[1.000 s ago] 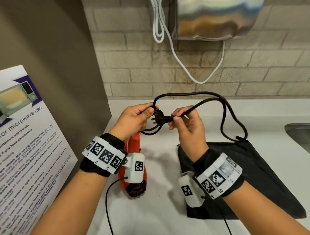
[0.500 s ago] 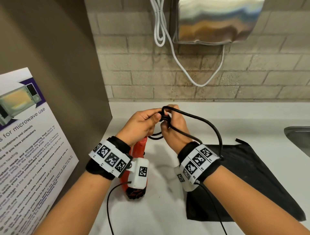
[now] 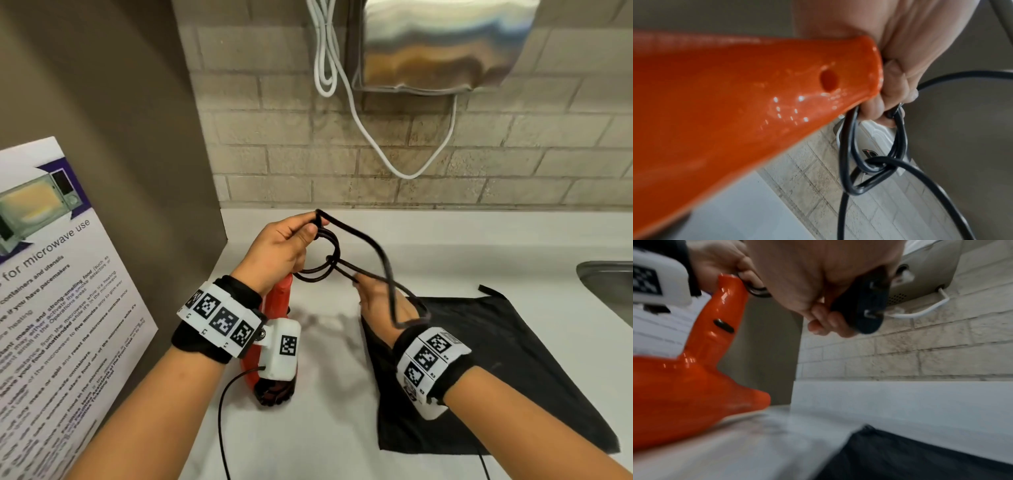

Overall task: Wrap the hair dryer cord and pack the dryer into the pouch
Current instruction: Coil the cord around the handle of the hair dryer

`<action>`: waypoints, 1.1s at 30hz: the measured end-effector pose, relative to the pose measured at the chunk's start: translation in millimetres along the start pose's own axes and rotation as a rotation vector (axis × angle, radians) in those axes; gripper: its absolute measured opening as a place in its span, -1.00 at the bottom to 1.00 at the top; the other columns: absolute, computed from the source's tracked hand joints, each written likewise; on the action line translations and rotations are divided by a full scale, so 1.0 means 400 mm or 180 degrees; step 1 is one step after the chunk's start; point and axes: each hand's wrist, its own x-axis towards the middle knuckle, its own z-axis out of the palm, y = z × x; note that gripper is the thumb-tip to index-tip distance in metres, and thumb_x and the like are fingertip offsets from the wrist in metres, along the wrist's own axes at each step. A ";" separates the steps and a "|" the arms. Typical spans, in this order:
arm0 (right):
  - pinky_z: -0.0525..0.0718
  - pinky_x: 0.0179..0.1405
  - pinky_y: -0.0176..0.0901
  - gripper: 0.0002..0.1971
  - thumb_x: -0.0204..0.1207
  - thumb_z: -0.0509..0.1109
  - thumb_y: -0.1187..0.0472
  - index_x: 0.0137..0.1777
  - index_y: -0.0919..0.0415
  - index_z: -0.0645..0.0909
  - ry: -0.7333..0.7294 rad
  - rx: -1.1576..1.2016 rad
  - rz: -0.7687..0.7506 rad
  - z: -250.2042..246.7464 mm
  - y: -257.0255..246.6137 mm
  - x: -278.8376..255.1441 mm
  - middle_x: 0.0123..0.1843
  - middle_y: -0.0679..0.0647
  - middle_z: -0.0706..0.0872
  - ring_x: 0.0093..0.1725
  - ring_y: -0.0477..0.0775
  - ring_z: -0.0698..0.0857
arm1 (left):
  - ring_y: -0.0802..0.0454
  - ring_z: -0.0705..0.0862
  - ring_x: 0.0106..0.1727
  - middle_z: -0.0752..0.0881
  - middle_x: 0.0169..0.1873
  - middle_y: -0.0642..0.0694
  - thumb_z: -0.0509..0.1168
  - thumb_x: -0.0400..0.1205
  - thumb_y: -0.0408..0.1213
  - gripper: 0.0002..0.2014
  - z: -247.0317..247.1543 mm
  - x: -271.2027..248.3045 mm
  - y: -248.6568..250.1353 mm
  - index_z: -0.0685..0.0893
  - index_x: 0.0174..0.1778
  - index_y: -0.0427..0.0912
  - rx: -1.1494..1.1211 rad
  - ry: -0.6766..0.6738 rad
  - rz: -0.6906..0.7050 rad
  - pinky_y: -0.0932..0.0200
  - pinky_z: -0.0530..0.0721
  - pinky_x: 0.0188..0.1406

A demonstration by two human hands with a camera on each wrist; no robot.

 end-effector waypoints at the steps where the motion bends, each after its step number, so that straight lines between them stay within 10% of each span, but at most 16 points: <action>1: 0.52 -0.03 -0.16 -0.74 0.62 0.10 0.26 0.25 0.19 0.49 -0.0086 -0.0299 0.0192 0.001 0.023 0.003 0.03 0.15 0.71 0.07 0.18 0.69 | 0.26 0.17 -0.71 0.34 -0.65 0.08 0.08 0.68 -0.40 -0.78 0.001 0.000 0.000 0.60 0.13 -0.24 0.0001 -0.0003 -0.0011 0.38 0.15 -0.69; 4: 0.59 -0.15 -0.02 -0.68 0.52 0.05 0.41 0.23 0.21 0.42 -0.0316 -0.0817 0.0733 -0.003 0.076 0.021 0.01 0.31 0.70 -0.01 0.33 0.70 | 0.24 0.16 -0.69 0.32 -0.67 0.16 0.11 0.69 -0.33 -0.82 0.006 -0.003 -0.004 0.62 -0.06 -0.09 0.0077 -0.0165 0.0096 0.35 0.11 -0.67; 13: 0.56 0.31 0.01 -0.67 0.61 0.08 0.24 0.31 0.26 0.49 -0.1342 -0.1728 0.1780 -0.030 0.234 0.053 0.37 0.24 0.56 0.33 0.26 0.56 | 0.25 0.21 -0.69 0.48 -0.64 0.14 0.08 0.68 -0.30 -0.81 -0.037 -0.016 0.015 0.61 -0.05 -0.08 0.0133 0.0080 0.0184 0.33 0.16 -0.64; 17: 0.54 0.31 0.02 -0.63 0.55 0.21 0.10 0.35 0.09 0.45 -0.0905 -0.1335 0.1159 -0.033 0.141 0.060 0.33 0.20 0.57 0.29 0.26 0.56 | 0.25 0.16 -0.70 0.35 -0.62 0.07 0.09 0.68 -0.32 -0.79 -0.026 -0.012 0.006 0.63 -0.08 -0.06 -0.0015 0.0127 0.0090 0.33 0.12 -0.66; 20: 0.45 0.10 -0.27 -0.62 0.58 0.22 0.28 0.39 0.10 0.45 -0.0601 -0.0013 0.0155 -0.035 0.022 0.061 0.28 0.17 0.60 0.07 0.06 0.57 | 0.27 0.17 -0.71 0.47 -0.70 0.10 0.06 0.69 -0.35 -0.79 -0.020 -0.009 0.007 0.61 0.02 -0.15 -0.0020 0.0054 0.0054 0.35 0.13 -0.65; 24: 0.43 0.24 -0.47 -0.51 0.51 0.16 0.55 0.41 0.23 0.43 -0.0706 0.0931 -0.0855 -0.005 -0.067 0.074 0.32 0.03 0.57 0.26 -0.09 0.54 | 0.26 0.21 -0.70 0.48 -0.50 0.07 0.08 0.67 -0.34 -0.73 -0.028 -0.007 0.005 0.56 0.24 -0.27 -0.0019 0.0109 0.0005 0.38 0.20 -0.68; 27: 0.44 0.09 -0.66 -0.61 0.51 0.20 0.54 0.34 0.38 0.45 -0.0667 0.1591 -0.0814 0.013 -0.077 0.079 0.17 0.06 0.56 0.09 -0.37 0.57 | 0.24 0.20 -0.69 0.41 -0.49 0.01 0.09 0.67 -0.32 -0.79 -0.032 -0.009 0.005 0.63 0.05 -0.07 0.0059 0.0038 0.0069 0.33 0.17 -0.65; 33: 0.55 -0.21 -0.53 -0.88 0.50 0.30 0.44 -0.02 0.26 0.58 -0.0167 0.1276 -0.0676 0.010 -0.082 0.094 -0.24 -0.04 0.65 -0.28 -0.30 0.64 | 0.26 0.19 -0.70 0.52 -0.65 0.18 0.05 0.69 -0.36 -0.76 -0.020 -0.016 0.011 0.57 0.17 -0.16 0.0004 -0.0044 0.0033 0.33 0.16 -0.65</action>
